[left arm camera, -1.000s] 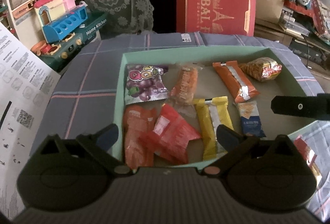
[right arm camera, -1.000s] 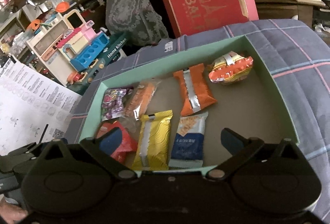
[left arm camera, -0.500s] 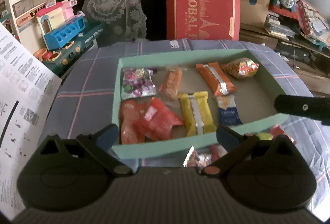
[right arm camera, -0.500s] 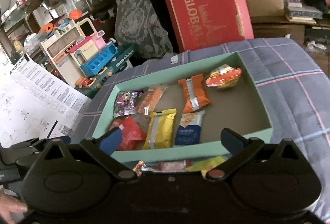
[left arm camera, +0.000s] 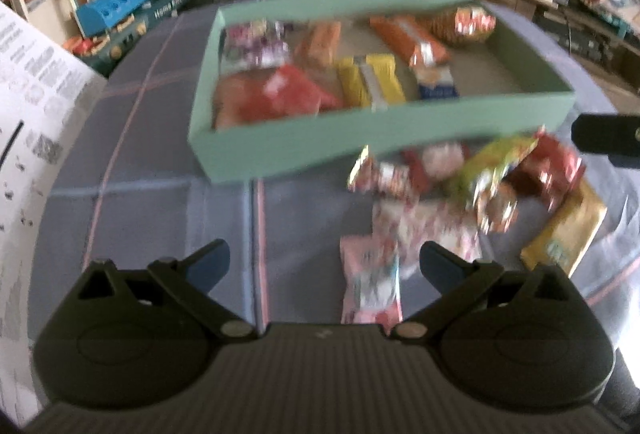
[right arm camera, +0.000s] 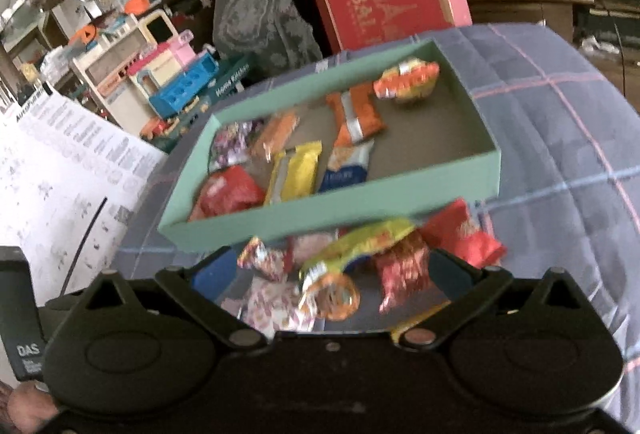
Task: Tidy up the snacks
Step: 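Withdraw both tools from the box back over the snack pile, then grasp the pink candy packet with left tool while right tool grasps the white pink-patterned packet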
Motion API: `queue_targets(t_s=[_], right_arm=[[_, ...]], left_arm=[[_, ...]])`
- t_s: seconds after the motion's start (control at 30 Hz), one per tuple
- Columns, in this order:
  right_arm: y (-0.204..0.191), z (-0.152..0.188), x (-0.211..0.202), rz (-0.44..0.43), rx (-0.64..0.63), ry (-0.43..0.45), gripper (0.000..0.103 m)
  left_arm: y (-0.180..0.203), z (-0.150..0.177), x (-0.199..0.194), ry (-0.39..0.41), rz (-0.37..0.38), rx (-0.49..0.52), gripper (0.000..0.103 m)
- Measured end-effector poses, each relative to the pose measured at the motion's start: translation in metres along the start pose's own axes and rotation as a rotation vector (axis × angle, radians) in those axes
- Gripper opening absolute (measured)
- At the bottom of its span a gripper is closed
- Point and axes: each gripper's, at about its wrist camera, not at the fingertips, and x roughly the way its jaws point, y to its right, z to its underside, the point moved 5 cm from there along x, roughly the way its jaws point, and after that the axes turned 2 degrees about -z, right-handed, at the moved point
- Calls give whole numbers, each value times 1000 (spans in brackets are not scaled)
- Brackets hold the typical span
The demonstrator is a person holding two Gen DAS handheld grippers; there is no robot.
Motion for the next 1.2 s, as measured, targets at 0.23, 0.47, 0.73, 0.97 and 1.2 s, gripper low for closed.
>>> queue_targets(t_s=[0.23,0.47,0.73,0.97,1.2], right_arm=[[-9,21,19,-17,-14,-81,103],[-26,21,30,-44,-75,-101,96],[-69,16,64,-96,-223,-132,80],[-83,21,106,-91,-289,-228,64],[-84,43,99,-109,-289,-289,63]], left_arm=[[-5,16,21,-51,-14,-1,103],[-32,24,33,-76,-18,-70,103],[-70,30,30,-65,-40,-131,103],[-87,32,29,-53,-36,-162,103],[-91,34,30,-35,-36,-151,103]])
